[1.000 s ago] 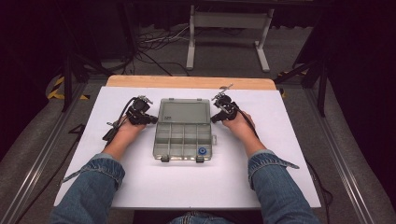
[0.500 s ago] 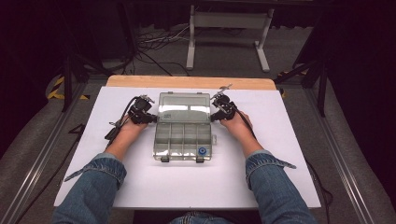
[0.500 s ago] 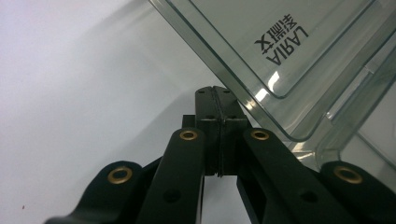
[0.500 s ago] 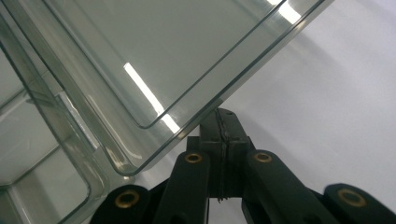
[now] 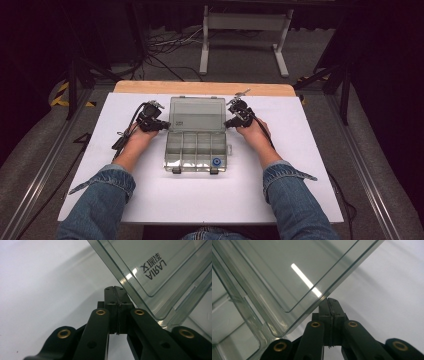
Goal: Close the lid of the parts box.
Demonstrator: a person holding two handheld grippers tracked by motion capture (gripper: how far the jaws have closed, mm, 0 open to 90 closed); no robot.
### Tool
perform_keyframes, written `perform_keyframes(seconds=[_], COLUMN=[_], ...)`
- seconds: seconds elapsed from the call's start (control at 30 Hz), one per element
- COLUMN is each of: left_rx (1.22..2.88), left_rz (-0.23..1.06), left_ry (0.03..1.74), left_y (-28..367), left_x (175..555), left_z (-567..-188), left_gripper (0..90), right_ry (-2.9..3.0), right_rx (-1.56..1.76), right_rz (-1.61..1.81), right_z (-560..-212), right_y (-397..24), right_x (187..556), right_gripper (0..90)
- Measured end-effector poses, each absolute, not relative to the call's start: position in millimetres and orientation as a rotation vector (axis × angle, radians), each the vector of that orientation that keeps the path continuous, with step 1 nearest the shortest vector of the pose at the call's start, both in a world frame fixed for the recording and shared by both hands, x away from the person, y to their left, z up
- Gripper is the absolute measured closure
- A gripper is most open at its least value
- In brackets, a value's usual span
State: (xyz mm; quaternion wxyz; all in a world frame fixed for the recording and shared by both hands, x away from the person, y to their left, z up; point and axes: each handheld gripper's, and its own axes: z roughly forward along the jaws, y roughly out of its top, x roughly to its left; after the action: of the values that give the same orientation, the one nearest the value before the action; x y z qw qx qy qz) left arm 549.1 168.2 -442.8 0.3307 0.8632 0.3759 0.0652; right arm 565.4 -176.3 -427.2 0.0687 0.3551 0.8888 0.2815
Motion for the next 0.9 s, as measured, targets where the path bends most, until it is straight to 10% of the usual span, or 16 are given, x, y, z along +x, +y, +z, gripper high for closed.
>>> perform_keyframes(seconds=[0.9], left_rx=[2.178], left_rz=[0.233], left_ry=[0.96], left_y=[174], left_x=[542], left_z=[-424], left_gripper=[89.2], right_ry=[2.54], right_rx=[0.993], right_rz=[0.999], right_z=[-398], right_y=[-183], right_x=[556], right_gripper=[90.0])
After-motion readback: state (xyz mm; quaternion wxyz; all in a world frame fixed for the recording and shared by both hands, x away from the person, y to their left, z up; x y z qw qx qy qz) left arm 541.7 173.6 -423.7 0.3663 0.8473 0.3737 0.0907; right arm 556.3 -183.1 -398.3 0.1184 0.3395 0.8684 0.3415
